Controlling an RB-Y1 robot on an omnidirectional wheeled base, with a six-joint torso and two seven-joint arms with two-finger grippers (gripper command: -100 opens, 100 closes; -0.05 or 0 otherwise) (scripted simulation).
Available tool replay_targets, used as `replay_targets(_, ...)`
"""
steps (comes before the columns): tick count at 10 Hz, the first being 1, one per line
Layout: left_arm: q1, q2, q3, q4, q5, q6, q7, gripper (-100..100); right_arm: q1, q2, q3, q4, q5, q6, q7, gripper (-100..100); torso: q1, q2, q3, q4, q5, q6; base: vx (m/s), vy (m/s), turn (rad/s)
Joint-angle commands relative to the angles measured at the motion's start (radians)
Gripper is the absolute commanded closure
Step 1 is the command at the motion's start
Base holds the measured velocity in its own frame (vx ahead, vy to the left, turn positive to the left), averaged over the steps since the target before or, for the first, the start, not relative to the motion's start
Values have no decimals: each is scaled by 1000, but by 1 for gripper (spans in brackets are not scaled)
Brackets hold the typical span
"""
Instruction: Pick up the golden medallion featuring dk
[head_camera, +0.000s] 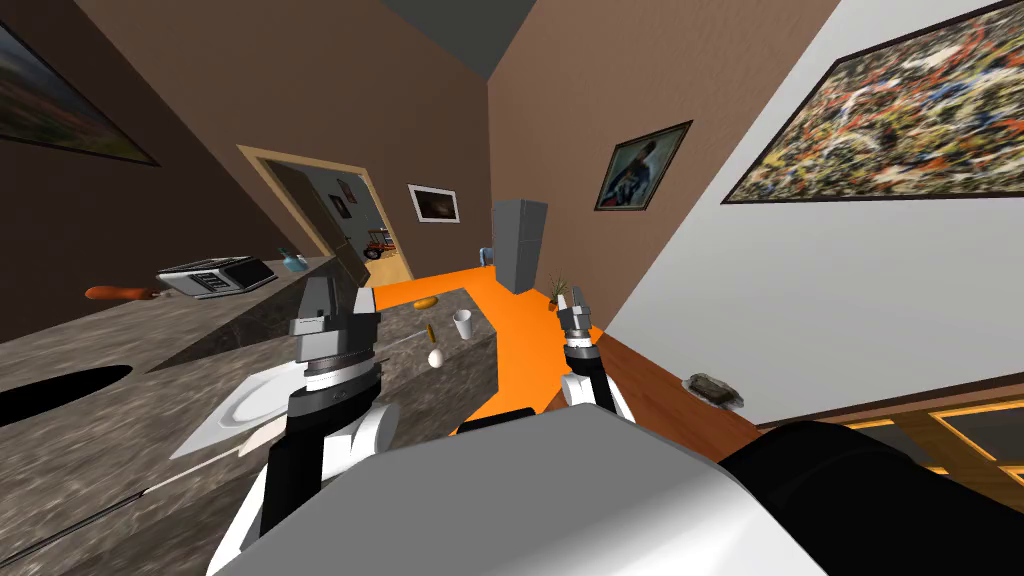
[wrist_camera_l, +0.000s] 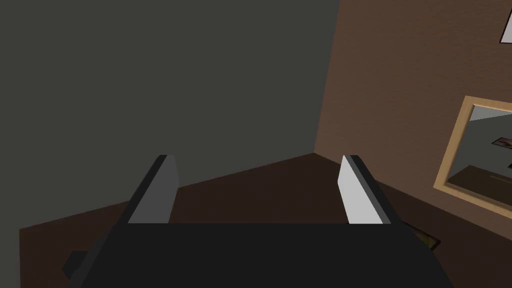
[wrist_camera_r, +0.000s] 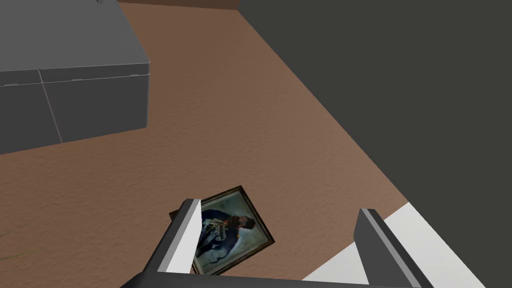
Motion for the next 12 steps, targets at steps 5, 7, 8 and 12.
replay_targets(5,11,108,39,-5,11,105,-20,-100,0,0,0,0,0,0,0,0,5,1,1,0,1,0,-10,46,-133)
replay_targets(7,17,139,64,-11,17,163,-32,-100,0,0,0,0,0,0,0,0,6,1,0,0,1,0,-20,85,-273)
replay_targets(8,17,139,64,-11,17,171,-32,-100,0,0,0,0,0,0,0,0,6,2,1,0,1,0,-29,66,-67)
replay_targets(12,28,176,110,-23,28,287,-53,-100,0,0,0,0,0,0,0,0,5,2,1,1,1,0,-37,73,-194)
